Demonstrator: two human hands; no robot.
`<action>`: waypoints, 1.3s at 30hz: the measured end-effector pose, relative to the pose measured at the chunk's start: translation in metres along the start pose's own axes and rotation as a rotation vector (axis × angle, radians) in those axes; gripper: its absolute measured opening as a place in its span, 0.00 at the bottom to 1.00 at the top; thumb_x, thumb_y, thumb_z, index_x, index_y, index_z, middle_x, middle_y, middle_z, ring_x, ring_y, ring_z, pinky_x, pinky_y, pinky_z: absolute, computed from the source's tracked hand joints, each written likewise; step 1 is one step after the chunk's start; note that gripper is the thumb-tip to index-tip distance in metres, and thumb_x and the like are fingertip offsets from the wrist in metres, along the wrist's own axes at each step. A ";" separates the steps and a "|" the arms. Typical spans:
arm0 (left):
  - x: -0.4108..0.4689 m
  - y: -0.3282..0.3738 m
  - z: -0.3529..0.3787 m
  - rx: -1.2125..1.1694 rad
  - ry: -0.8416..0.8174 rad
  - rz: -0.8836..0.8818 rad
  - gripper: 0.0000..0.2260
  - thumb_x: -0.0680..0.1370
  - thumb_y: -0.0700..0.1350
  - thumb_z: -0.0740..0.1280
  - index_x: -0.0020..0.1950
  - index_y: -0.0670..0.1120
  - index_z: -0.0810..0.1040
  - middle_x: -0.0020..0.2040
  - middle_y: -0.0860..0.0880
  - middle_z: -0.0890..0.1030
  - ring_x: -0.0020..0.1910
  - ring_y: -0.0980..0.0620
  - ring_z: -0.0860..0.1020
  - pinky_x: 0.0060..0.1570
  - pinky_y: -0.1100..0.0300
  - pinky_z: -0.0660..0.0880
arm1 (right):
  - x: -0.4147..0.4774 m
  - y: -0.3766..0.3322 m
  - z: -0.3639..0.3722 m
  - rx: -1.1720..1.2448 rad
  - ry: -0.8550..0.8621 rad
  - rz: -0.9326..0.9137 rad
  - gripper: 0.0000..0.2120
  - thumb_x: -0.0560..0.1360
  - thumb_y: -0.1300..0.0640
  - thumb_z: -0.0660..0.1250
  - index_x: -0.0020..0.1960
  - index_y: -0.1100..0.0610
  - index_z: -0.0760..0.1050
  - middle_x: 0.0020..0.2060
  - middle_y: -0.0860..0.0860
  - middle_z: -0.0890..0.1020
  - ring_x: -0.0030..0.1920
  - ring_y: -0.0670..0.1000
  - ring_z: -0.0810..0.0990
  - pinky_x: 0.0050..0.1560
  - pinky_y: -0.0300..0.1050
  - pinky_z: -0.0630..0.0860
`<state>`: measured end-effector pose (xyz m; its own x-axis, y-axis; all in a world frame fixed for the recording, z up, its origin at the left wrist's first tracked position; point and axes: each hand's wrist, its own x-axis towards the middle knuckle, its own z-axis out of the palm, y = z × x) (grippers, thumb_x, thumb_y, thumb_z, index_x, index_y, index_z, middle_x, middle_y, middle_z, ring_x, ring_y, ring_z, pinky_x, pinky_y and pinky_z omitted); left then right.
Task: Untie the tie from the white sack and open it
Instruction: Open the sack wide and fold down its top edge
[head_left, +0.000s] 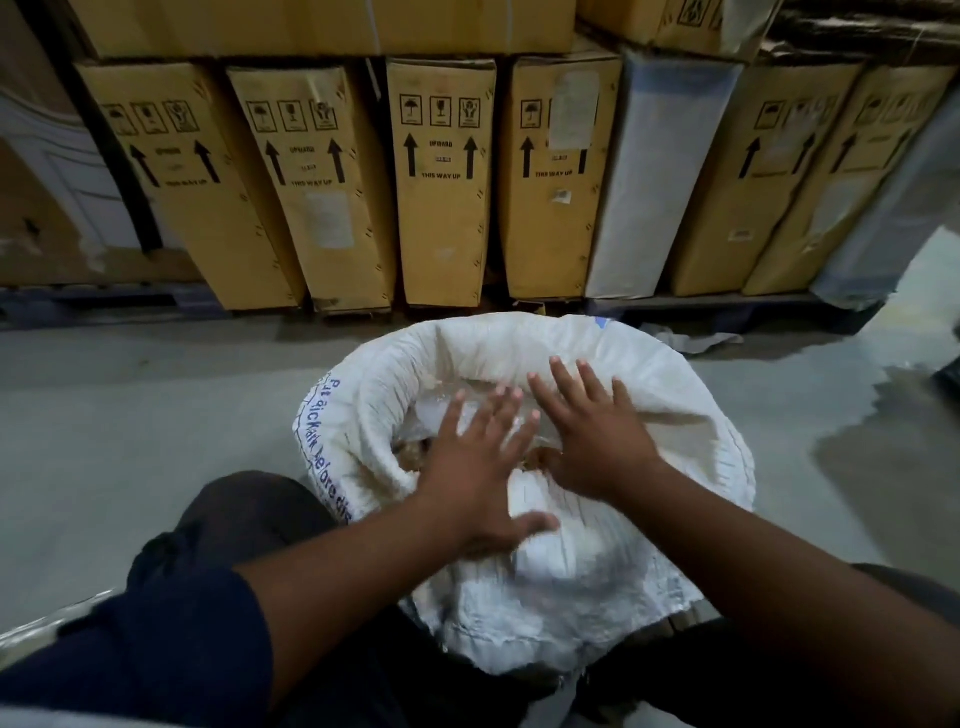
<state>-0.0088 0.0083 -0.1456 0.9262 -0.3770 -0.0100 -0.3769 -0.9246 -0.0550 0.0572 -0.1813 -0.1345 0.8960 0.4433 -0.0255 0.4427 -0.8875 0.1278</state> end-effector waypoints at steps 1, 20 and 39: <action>-0.004 0.006 0.006 -0.015 -0.014 0.030 0.53 0.70 0.83 0.45 0.87 0.52 0.43 0.86 0.45 0.38 0.84 0.45 0.34 0.78 0.35 0.33 | 0.004 0.005 0.003 -0.018 -0.012 0.028 0.46 0.77 0.27 0.53 0.83 0.44 0.33 0.83 0.52 0.34 0.83 0.60 0.37 0.80 0.69 0.46; 0.010 -0.018 -0.020 -0.714 -0.233 -0.079 0.27 0.81 0.73 0.53 0.67 0.58 0.79 0.63 0.48 0.84 0.60 0.47 0.82 0.61 0.54 0.75 | -0.003 0.013 0.031 0.336 0.054 -0.203 0.31 0.84 0.43 0.52 0.85 0.49 0.51 0.84 0.48 0.53 0.83 0.51 0.56 0.79 0.47 0.57; 0.112 -0.097 0.038 -0.529 0.381 -0.343 0.46 0.76 0.64 0.66 0.86 0.55 0.44 0.86 0.49 0.53 0.85 0.48 0.52 0.81 0.49 0.55 | 0.057 0.081 0.048 0.465 0.350 0.168 0.39 0.79 0.55 0.70 0.84 0.59 0.55 0.84 0.57 0.52 0.84 0.56 0.47 0.83 0.55 0.46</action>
<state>0.1316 0.0581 -0.1796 0.9611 0.0343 0.2741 -0.1112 -0.8604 0.4974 0.1461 -0.2341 -0.1731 0.9254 0.2374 0.2955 0.3354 -0.8759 -0.3469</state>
